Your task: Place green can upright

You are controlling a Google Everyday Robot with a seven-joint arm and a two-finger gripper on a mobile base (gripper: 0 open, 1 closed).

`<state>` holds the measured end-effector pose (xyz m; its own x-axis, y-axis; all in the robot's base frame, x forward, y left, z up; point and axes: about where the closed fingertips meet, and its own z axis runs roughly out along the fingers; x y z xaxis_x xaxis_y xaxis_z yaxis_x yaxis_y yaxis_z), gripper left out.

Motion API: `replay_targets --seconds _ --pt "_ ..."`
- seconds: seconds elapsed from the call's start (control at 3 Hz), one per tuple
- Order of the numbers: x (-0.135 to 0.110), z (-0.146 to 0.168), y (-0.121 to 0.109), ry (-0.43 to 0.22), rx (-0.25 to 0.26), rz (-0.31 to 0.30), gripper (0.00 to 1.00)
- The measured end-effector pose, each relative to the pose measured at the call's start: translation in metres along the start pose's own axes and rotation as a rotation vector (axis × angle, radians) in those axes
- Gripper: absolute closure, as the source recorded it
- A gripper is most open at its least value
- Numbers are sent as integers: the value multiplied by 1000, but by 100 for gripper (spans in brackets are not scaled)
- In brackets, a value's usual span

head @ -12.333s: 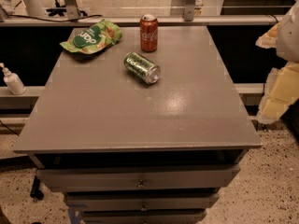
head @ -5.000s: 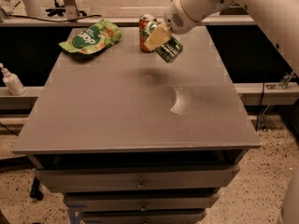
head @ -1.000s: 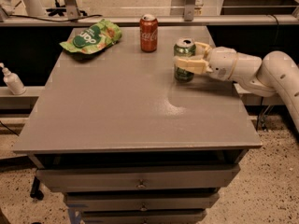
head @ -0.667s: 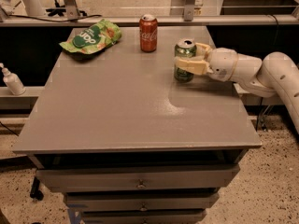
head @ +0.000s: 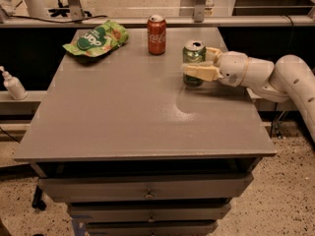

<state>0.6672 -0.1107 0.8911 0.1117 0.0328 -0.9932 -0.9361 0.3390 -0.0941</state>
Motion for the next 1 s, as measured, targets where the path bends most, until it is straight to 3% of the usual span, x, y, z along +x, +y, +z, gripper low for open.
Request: replay_targets --seconds 0.33,1.0 --pt "3 -6 0 5 -6 3 0" --pt "-6 -26 -9 32 0 -18 0"
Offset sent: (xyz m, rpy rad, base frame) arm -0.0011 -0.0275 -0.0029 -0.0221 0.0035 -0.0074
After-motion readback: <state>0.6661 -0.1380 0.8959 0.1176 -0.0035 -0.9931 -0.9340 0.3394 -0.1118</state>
